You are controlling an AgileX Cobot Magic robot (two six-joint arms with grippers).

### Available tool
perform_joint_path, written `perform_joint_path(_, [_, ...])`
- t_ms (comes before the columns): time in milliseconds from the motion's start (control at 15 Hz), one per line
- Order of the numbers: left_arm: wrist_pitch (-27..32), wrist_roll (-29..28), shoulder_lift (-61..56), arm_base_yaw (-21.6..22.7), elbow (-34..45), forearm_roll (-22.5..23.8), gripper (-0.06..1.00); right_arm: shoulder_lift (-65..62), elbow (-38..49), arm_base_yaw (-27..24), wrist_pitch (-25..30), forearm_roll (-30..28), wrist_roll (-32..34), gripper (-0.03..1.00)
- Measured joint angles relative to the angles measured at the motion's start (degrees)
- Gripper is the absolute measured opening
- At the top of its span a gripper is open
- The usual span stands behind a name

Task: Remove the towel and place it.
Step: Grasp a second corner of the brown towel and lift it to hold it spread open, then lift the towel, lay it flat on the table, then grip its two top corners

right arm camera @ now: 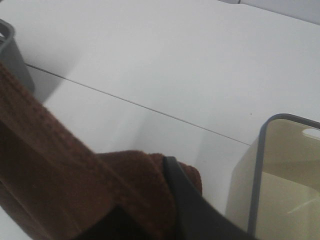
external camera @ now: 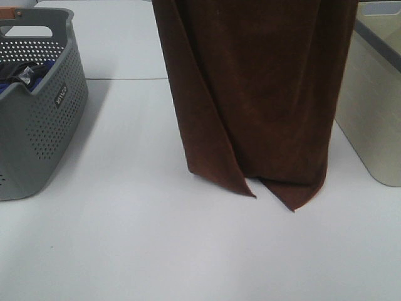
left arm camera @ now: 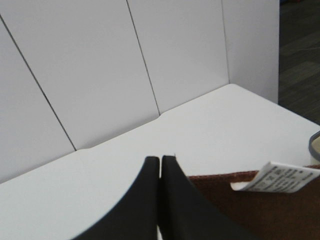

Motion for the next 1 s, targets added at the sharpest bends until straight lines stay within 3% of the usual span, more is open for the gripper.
perform_joint_path(133, [-1.4,-3.3,4.1,2.1,0.0,0.8,0.0,3.5,0.0,0.0,-4.6,-4.7,0.2,0.0])
perform_joint_path(333, [-9.9,-4.9,10.5,6.4,0.0,0.9,0.0,9.3,0.0,0.0,-16.2,-9.9,0.2,0.0])
perform_joint_path(467, [-18.2,-6.7,12.9,8.8,0.0,1.3,0.0,11.6,0.0,0.0,-26.2,-12.3,0.2,0.0])
perform_joint_path(533, [-26.4,-8.1,13.2,10.1,0.0,1.7,0.0,11.8,0.1,0.0,-34.0,-13.6,0.2,0.0])
perform_joint_path(733, [-40.5,-8.3,13.2,11.3,-2.7,2.2,0.0,9.4,0.1,0.0,-46.8,-19.1,0.2,0.0])
perform_joint_path(867, [-46.6,-8.3,13.2,11.3,-4.0,2.2,0.0,7.9,0.0,0.0,-49.6,-21.1,0.2,0.0])
perform_joint_path(1000, [-47.8,-7.6,13.5,11.3,-4.0,2.6,0.0,7.9,0.0,0.0,-46.9,-21.3,0.2,0.0])
